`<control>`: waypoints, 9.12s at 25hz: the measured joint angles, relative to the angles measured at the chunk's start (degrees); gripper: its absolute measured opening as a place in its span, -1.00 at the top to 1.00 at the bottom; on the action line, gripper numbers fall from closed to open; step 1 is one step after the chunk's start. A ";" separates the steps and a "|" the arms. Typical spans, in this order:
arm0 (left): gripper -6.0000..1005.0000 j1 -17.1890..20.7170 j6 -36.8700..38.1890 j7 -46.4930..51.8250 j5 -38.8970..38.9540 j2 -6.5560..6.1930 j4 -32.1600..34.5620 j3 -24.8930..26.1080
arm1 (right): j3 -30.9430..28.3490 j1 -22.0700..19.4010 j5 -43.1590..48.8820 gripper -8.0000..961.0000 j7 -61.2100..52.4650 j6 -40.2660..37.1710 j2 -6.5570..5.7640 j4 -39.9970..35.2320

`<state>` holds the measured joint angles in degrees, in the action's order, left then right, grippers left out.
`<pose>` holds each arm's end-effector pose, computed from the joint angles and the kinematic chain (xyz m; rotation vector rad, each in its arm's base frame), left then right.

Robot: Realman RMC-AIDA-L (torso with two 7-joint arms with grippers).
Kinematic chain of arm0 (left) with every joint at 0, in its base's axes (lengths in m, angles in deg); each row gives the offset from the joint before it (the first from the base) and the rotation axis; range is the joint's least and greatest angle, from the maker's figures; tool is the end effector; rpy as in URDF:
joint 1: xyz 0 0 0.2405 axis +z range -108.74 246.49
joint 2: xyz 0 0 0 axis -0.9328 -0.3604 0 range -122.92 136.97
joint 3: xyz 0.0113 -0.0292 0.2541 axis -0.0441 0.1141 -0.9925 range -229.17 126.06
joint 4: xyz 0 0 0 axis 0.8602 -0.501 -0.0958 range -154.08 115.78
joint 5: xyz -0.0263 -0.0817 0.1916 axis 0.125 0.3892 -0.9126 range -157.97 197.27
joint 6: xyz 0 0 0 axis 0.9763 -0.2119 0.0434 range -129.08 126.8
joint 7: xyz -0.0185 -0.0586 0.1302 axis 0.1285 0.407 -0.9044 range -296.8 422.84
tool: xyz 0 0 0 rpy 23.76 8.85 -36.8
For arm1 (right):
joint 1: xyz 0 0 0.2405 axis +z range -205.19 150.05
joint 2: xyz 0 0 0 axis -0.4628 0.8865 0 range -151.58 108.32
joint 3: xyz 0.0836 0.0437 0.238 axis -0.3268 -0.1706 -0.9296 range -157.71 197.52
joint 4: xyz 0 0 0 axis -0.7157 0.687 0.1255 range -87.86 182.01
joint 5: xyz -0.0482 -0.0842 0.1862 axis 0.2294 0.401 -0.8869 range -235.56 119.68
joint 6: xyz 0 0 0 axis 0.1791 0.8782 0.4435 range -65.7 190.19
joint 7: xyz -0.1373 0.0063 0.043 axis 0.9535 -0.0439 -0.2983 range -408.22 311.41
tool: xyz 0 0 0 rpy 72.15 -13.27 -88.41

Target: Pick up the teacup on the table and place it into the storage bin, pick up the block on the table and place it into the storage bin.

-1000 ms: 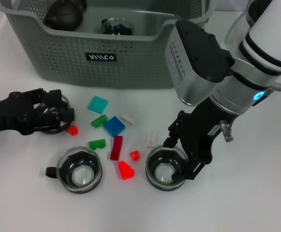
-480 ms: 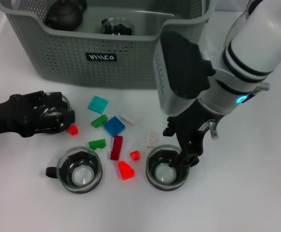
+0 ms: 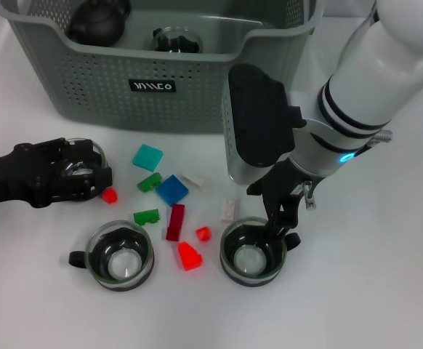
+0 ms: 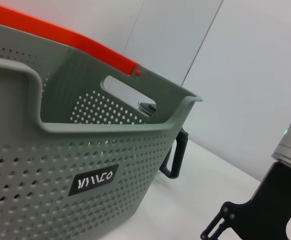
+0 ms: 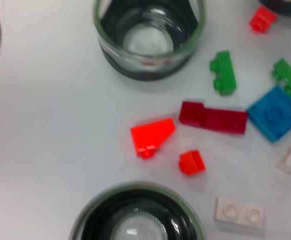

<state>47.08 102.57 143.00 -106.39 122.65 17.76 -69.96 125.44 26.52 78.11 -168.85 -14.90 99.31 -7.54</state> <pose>-0.3297 0.2609 0.0495 -2.5766 -0.9196 -0.8024 0.1140 0.3410 -0.1179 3.0048 0.1955 0.7997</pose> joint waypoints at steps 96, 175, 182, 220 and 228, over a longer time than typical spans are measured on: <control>-0.68 -0.37 -0.57 -0.18 0.45 0.13 -0.88 0.03 | -29.37 24.46 6.89 0.86 -11.74 45.27 -0.32 32.29; -0.68 -1.39 9.27 23.58 -1.16 -2.67 22.63 -2.83 | -51.93 -22.89 -22.79 -0.59 43.76 -16.83 -0.92 12.45; -0.68 -8.03 8.49 39.57 -13.33 -1.70 37.48 -13.52 | -52.04 -22.23 -23.13 -0.59 44.11 -16.00 -0.82 12.89; -0.25 -14.76 -19.64 51.29 -37.75 3.70 26.45 -45.84 | -52.19 -21.85 -24.71 -0.59 44.49 -15.58 -1.06 15.33; 0.17 -15.28 -20.03 52.85 -37.79 3.23 26.07 -46.08 | -52.19 -21.76 -24.87 -0.59 44.42 -15.66 -1.15 15.33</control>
<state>31.80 82.54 195.85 -144.18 125.88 43.83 -116.03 73.26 4.76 53.24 -124.42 -30.56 98.16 7.79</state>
